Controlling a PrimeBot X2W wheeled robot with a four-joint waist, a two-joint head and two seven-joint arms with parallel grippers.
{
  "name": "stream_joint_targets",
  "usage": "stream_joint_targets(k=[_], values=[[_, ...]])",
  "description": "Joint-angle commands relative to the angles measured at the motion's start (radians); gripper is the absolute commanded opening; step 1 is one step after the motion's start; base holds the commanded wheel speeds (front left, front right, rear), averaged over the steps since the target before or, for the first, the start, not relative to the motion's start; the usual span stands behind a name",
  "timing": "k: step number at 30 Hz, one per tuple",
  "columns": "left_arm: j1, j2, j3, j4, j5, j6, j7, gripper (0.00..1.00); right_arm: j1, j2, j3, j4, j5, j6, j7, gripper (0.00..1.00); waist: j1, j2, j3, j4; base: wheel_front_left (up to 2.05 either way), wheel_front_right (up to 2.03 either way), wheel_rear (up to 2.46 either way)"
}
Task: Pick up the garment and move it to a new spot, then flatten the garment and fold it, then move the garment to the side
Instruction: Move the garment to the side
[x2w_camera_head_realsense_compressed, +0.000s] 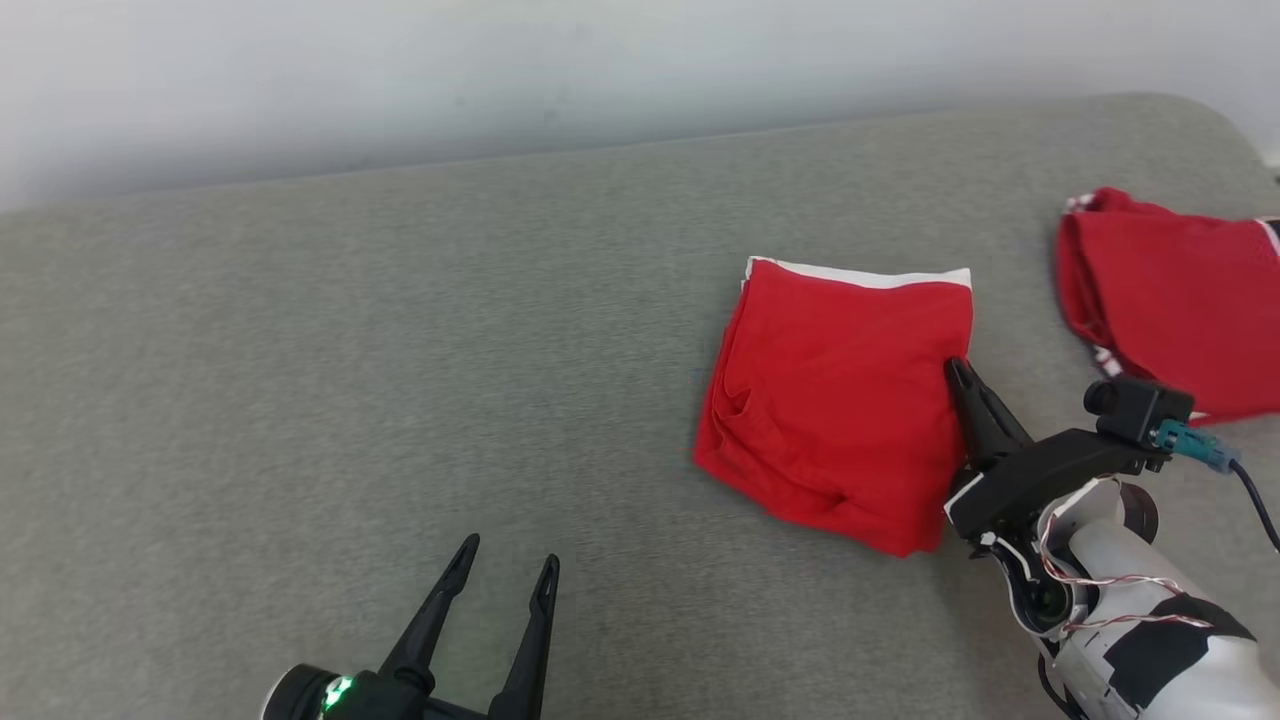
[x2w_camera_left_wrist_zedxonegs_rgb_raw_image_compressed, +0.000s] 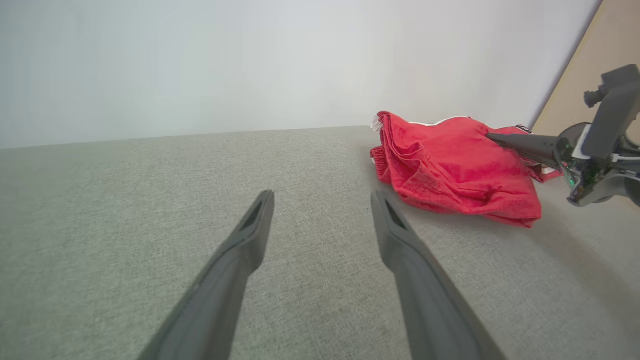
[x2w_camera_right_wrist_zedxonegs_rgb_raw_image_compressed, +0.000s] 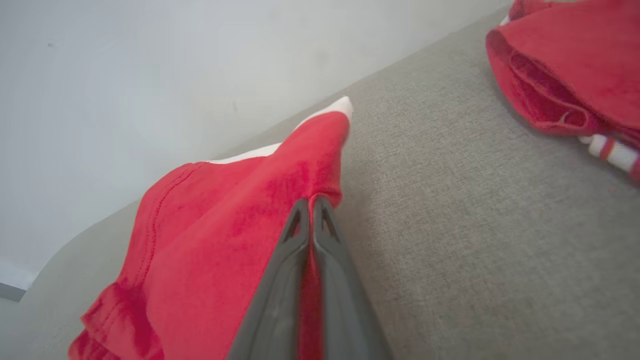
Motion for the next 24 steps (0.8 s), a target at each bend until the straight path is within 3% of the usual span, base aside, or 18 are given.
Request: stream_joint_targets(k=[1,12,24], values=[[0.006,0.002,0.002,0.0,0.006,-0.004,-0.004,1.0,0.01,0.003,-0.004,-0.005,-0.007,0.0,-0.004,0.0,0.0,-0.0001,0.0,-0.054,0.0,0.0,0.0],[-0.007,0.01,0.015,-0.005,0.03,-0.019,-0.004,1.0,0.032,-0.02,-0.057,-0.051,-0.103,0.0,-0.004,0.0,0.0,-0.0001,0.029,-0.16,0.0,0.0,0.0],[-0.066,0.008,-0.001,-0.002,0.039,-0.041,-0.004,1.0,-0.064,-0.186,-0.107,-0.104,-0.213,0.0,-0.004,0.0,0.0,-0.0001,0.134,-0.112,0.0,0.0,0.0]])
